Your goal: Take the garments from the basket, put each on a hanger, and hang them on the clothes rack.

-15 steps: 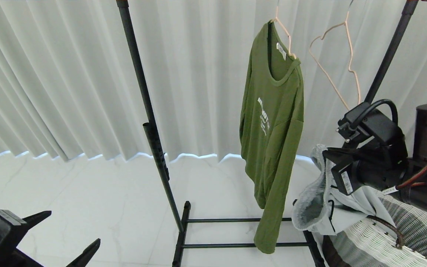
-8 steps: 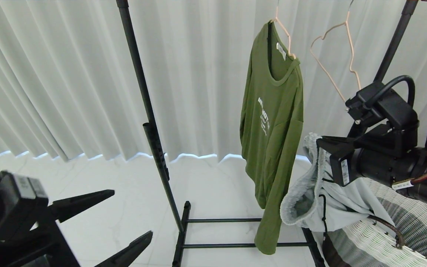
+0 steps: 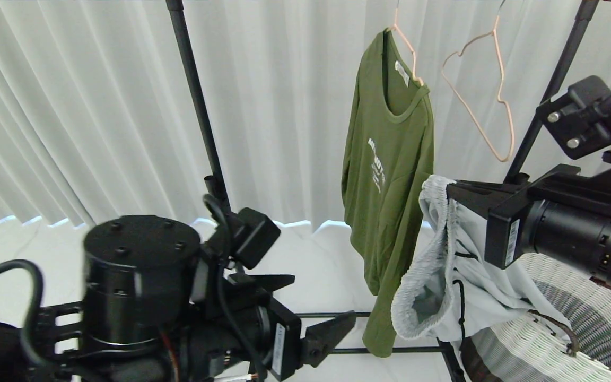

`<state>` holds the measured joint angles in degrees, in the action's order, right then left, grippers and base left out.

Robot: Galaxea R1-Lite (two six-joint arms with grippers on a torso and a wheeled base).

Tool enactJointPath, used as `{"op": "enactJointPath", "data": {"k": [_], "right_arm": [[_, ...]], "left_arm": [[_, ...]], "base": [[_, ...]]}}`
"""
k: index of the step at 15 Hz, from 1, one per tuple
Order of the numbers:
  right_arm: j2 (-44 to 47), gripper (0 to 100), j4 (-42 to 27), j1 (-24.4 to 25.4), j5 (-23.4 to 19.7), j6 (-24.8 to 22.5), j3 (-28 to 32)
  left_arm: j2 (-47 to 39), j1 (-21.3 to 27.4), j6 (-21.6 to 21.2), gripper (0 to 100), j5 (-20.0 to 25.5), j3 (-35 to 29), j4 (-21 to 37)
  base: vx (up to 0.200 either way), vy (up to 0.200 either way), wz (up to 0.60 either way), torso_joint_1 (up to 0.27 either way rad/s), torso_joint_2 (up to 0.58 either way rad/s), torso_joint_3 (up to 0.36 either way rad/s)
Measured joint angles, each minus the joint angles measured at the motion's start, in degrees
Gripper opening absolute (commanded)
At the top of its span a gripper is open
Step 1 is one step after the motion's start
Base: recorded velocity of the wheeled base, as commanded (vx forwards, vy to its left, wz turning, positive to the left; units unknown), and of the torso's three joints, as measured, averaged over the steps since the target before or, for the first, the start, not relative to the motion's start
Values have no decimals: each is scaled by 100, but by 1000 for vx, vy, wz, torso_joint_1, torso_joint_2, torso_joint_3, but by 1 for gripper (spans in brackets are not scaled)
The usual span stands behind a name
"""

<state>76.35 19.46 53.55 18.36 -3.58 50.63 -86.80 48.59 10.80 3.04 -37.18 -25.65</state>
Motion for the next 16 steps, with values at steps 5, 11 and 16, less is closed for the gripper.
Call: {"op": "enactJointPath", "data": {"k": [5, 11, 16], "right_arm": [[-20, 0, 5, 85, -101, 121, 30], [-271, 0, -145, 240, -110, 140, 129], [-623, 0, -506, 243, -121, 257, 163]], "left_arm": [[-1262, 356, 628, 100, 24, -606, -152], [-2547, 173, 1262, 100, -148, -1052, -948], [-3216, 149, 1367, 0, -189, -1064, -1559]], "base": [[0, 0, 0, 0, 0, 0], [0, 0, 0, 0, 0, 0], [0, 0, 0, 0, 0, 0]]}}
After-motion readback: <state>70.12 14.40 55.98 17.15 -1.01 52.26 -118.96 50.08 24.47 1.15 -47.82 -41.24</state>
